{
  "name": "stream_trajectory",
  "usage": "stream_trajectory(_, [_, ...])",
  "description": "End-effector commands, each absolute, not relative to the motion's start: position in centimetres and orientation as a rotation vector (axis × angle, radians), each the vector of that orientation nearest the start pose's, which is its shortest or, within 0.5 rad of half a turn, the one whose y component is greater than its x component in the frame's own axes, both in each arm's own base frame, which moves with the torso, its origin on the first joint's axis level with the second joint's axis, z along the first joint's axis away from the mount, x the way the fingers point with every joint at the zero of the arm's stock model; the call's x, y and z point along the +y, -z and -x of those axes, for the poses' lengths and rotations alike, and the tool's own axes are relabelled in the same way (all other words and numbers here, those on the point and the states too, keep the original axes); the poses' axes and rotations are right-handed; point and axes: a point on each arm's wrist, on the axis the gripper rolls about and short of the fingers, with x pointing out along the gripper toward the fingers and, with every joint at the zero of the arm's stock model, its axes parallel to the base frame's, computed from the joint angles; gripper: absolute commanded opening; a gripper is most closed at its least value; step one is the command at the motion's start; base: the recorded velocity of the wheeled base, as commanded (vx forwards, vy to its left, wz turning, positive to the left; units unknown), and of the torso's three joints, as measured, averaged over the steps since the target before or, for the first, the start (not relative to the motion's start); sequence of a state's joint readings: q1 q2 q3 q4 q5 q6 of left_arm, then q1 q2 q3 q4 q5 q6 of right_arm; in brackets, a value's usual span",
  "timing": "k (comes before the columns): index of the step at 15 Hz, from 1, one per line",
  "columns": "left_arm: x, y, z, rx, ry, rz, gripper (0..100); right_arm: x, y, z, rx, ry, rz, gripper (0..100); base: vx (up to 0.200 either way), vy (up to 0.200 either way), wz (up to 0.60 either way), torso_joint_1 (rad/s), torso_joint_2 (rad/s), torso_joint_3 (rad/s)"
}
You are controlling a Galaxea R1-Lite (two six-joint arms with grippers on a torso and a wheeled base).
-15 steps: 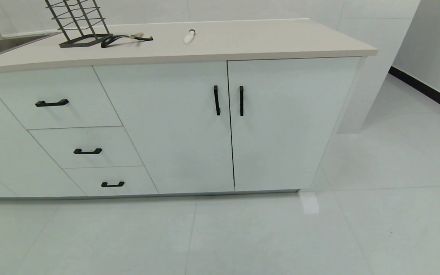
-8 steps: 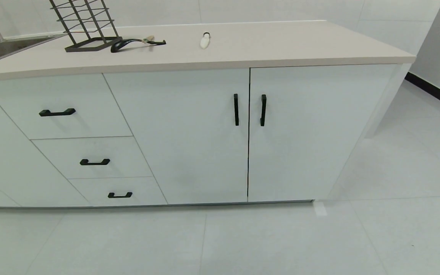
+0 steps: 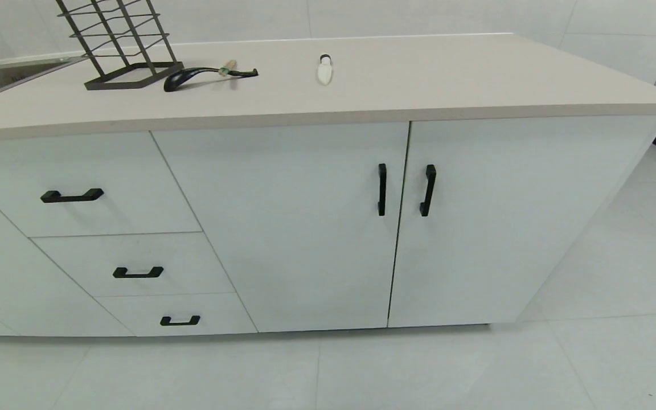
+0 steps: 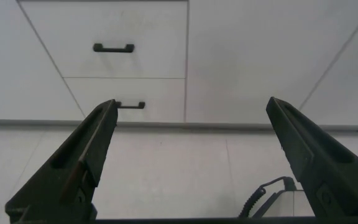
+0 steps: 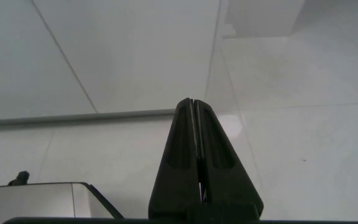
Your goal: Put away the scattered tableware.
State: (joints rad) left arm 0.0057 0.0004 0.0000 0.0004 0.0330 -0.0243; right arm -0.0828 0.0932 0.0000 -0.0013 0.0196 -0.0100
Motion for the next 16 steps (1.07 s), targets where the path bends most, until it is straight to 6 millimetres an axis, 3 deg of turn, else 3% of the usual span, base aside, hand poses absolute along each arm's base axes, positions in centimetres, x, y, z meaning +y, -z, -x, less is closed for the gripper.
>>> stream_trajectory(1, [0.06,-7.55,2.28,0.0,-0.04,0.025,100,0.17,-7.75,1.53,0.095,0.062,0.006,0,0.0,0.2,0.0,0.002,0.0,-0.002])
stream_trajectory(11, [0.06,-7.56,2.28,-0.002,-0.04,0.026,100,0.17,-7.75,1.53,0.095,0.064,0.006,0,0.0,0.2,0.0,0.005,0.0,0.002])
stream_trajectory(16, [0.08,-7.55,2.28,-0.001,-0.046,0.029,100,0.17,-7.73,1.53,0.097,0.065,0.012,0,0.0,0.0,0.12,0.0,0.0,0.001])
